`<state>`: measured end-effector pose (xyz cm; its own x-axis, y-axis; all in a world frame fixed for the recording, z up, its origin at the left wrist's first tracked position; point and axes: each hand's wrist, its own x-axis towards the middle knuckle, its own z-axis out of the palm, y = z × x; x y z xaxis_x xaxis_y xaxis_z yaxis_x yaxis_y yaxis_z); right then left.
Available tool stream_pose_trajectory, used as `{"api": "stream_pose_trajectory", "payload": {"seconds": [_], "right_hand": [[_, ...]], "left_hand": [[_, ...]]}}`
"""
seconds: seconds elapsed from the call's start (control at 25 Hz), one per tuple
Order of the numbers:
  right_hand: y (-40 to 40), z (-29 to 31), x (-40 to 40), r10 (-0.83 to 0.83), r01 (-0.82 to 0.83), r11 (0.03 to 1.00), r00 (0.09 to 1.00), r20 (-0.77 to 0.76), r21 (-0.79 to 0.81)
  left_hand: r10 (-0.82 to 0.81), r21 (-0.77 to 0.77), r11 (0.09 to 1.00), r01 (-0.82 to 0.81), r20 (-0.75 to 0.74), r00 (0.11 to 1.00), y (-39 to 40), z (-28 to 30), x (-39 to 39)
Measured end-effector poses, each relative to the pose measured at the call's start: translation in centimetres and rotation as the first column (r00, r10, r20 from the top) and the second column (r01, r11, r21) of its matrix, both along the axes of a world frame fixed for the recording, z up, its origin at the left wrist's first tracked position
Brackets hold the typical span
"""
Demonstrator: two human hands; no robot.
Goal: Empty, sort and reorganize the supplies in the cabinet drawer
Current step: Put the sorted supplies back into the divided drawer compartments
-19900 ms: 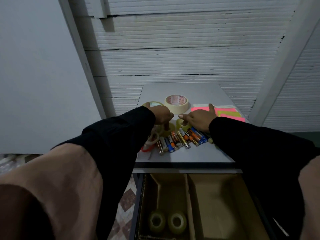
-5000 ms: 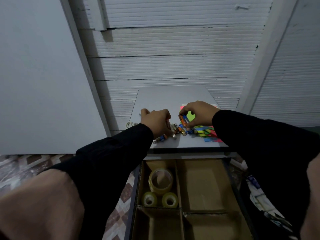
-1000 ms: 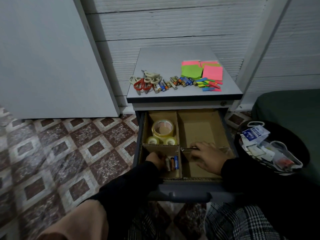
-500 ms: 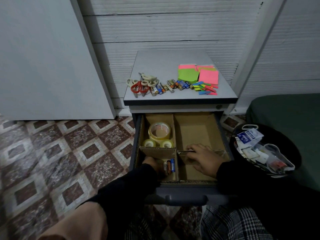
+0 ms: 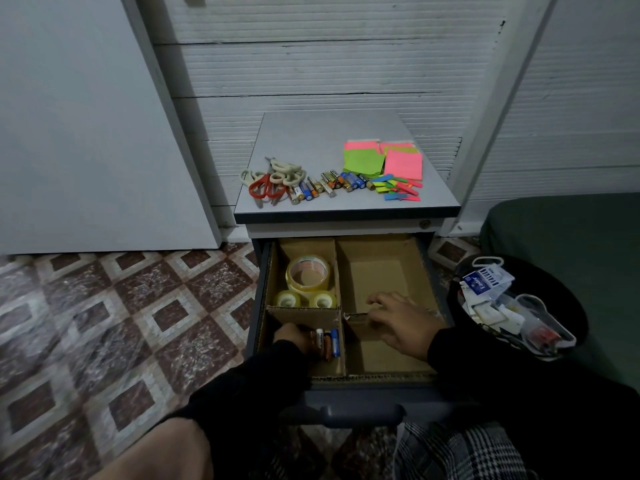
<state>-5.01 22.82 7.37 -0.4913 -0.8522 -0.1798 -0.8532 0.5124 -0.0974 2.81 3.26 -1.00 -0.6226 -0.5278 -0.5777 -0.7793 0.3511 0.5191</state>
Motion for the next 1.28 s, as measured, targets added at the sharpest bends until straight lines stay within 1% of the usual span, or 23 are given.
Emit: {"api": "stream_pose_trajectory", "payload": {"seconds": [0.04, 0.08, 0.12, 0.28, 0.32, 0.4, 0.44, 0.48, 0.56, 0.64, 0.84, 1.08, 1.28], "right_hand": [[0.0, 0.1, 0.0, -0.002, 0.002, 1.000, 1.000, -0.001, -0.003], [0.1, 0.1, 0.0, -0.003, 0.003, 1.000, 1.000, -0.001, -0.003], [0.1, 0.2, -0.1, -0.005, 0.005, 1.000, 1.000, -0.002, -0.003], [0.3, 0.4, -0.2, -0.024, 0.024, 1.000, 1.000, 0.018, -0.004], [0.2, 0.5, -0.1, -0.028, 0.028, 1.000, 0.999, 0.025, -0.007], [0.2, 0.7, 0.1, -0.028, 0.028, 1.000, 0.999, 0.020, -0.004], [0.0, 0.9, 0.3, -0.027, 0.027, 1.000, 1.000, 0.015, -0.005], [0.0, 1.0, 0.4, -0.029, 0.029, 1.000, 1.000, 0.010, -0.006], [-0.3, 1.5, 0.5, -0.035, 0.035, 0.999, 0.999, -0.002, -0.012], [-0.8, 2.4, 0.5, -0.037, 0.036, 0.999, 0.999, -0.021, -0.018], [-3.3, 5.9, -0.5, -0.056, 0.053, 0.998, 0.996, -0.076, -0.040], [-6.0, 10.6, -3.4, -0.075, 0.069, 0.996, 0.988, -0.134, -0.048], [-8.1, 13.6, -7.6, -0.118, 0.108, 0.991, 0.985, -0.125, -0.081]], "left_hand": [[0.009, 0.002, 1.000, -0.009, -0.044, 0.999, -0.1, -0.2, 0.0], [-0.031, 0.015, 0.999, 0.032, -0.034, 0.999, -0.2, -0.4, -0.2], [-0.019, 0.056, 0.998, 0.021, -0.043, 0.999, -0.2, -0.2, -0.3], [-0.055, 0.040, 0.997, 0.059, -0.081, 0.995, -0.3, 0.7, 0.1], [-0.022, 0.086, 0.996, 0.031, -0.100, 0.995, -0.3, 1.1, 0.2], [-0.055, 0.121, 0.991, 0.062, -0.057, 0.997, -0.5, 1.9, 0.6], [-0.090, 0.110, 0.990, 0.092, -0.020, 0.996, -0.8, 2.3, 0.9], [-0.082, 0.142, 0.987, 0.081, 0.003, 0.997, -0.9, 2.8, 1.1], [-0.140, 0.134, 0.981, 0.141, -0.015, 0.990, -1.2, 3.8, 1.3], [-0.186, 0.085, 0.978, 0.189, -0.048, 0.981, -1.4, 5.3, 1.4], [-0.264, -0.090, 0.964, 0.250, -0.197, 0.944, -2.8, 11.4, 0.3], [-0.307, -0.242, 0.943, 0.230, -0.361, 0.881, -4.6, 17.3, -1.5], [-0.332, -0.325, 0.924, 0.201, -0.422, 0.843, -6.6, 19.2, -2.9]]}}
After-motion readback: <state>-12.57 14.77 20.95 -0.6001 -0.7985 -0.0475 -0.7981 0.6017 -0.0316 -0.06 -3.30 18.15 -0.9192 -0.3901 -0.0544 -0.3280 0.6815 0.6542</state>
